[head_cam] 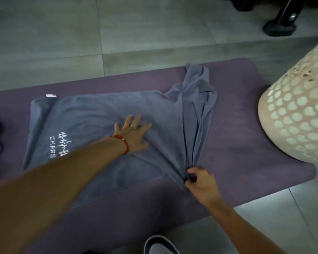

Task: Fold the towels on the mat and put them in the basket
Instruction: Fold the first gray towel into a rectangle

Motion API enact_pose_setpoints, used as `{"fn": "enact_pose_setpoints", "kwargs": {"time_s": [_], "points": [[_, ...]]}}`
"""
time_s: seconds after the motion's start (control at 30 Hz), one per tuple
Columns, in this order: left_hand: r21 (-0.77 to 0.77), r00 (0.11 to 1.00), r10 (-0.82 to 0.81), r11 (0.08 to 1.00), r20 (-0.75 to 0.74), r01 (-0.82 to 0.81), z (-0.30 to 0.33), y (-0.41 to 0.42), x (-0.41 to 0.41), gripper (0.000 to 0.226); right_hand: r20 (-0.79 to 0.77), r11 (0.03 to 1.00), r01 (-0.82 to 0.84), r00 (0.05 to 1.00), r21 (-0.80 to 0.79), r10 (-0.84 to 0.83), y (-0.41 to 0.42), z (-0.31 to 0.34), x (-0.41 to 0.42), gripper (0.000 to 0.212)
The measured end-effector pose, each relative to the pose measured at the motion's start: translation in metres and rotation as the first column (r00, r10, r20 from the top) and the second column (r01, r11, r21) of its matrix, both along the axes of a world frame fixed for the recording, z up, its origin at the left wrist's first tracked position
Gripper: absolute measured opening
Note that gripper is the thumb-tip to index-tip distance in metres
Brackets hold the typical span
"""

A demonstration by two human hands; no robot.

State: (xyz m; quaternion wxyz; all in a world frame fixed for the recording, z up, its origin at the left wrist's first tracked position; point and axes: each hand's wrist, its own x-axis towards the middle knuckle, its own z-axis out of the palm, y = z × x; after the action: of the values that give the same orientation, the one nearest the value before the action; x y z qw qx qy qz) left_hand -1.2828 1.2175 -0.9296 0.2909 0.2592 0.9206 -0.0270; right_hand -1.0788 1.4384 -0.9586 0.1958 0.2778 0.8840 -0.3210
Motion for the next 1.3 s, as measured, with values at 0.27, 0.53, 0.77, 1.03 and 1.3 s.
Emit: {"fn": "enact_pose_setpoints", "kwargs": {"time_s": [0.27, 0.53, 0.77, 1.03, 1.3], "points": [[-0.003, 1.000, 0.013, 1.000, -0.005, -0.013, -0.045, 0.031, 0.040, 0.070, -0.112, 0.892, -0.157, 0.968, 0.424, 0.224, 0.079, 0.014, -0.113, 0.044], [-0.104, 0.997, -0.067, 0.993, -0.035, 0.063, -0.034, -0.007, 0.065, 0.065, -0.151, 0.943, -0.003, 0.987, 0.334, 0.056, 0.107, -0.001, -0.137, 0.036], [-0.182, 0.984, -0.019, 0.982, 0.179, 0.052, -0.001, -0.012, 0.053, 0.055, -0.358, 0.887, 0.436, 0.861, 0.151, -0.362, 0.144, 0.040, -0.001, 0.051], [0.069, 0.994, -0.086, 0.993, -0.067, 0.091, 0.030, 0.086, 0.035, 0.037, -0.292, 0.904, 0.403, 0.890, 0.145, -0.350, 0.164, 0.022, 0.022, 0.051], [0.454, 0.959, -0.168, 0.853, -0.229, 0.258, 0.001, 0.236, -0.054, 0.071, -0.446, 0.885, 0.466, 0.793, 0.007, -0.415, 0.132, -0.012, 0.001, 0.011]]}}
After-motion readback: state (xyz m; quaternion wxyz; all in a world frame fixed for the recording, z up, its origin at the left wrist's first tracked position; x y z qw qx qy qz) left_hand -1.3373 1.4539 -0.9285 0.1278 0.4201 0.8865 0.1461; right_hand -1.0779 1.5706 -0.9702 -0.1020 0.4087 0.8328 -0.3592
